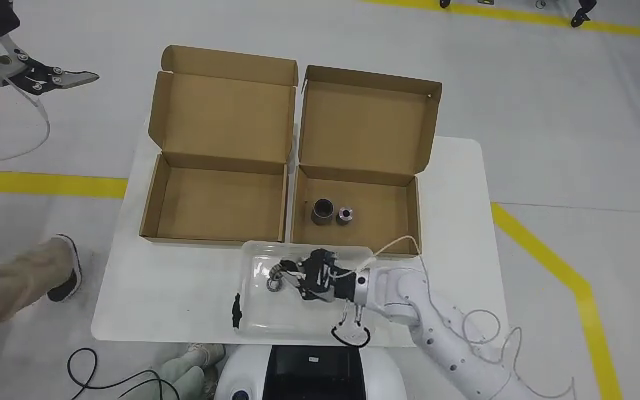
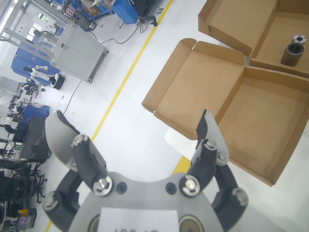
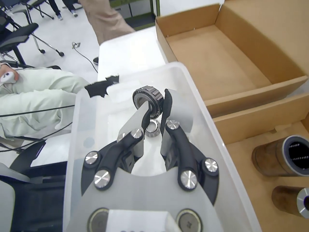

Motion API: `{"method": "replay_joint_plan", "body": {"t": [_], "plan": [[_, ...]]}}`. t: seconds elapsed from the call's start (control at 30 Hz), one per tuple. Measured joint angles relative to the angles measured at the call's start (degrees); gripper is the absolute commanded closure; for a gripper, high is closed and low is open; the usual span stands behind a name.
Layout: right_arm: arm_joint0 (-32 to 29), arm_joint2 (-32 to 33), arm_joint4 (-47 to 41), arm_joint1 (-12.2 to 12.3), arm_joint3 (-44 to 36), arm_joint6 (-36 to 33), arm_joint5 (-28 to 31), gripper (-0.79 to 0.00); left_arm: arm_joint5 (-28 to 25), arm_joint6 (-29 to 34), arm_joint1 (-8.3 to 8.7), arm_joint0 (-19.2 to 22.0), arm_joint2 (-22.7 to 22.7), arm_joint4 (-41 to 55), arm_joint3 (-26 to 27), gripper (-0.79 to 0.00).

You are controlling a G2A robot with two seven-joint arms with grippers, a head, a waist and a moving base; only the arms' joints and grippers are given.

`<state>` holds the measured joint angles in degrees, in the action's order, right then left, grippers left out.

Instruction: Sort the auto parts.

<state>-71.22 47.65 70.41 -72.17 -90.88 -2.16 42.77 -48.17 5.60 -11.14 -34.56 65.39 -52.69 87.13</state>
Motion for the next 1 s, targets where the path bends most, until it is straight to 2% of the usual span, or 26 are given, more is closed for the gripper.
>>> {"method": "replay_joint_plan", "body": {"t": [0.47, 0.73, 1.0], "plan": [[3.33, 1.60, -5.70, -0.63, -3.73, 10.75, 1.65, 0.000, 0.00, 0.00, 0.00, 0.00, 0.00, 0.00, 0.00, -0.785], [6.19, 3.51, -9.80, -0.90, -8.98, 8.01, -0.48, 0.000, 0.00, 0.00, 0.00, 0.00, 0.00, 0.00, 0.00, -0.785], [8.48, 5.49, -12.45, -1.22, -12.70, 9.59, -1.31, 0.000, 0.00, 0.00, 0.00, 0.00, 0.00, 0.00, 0.00, -0.785]]}}
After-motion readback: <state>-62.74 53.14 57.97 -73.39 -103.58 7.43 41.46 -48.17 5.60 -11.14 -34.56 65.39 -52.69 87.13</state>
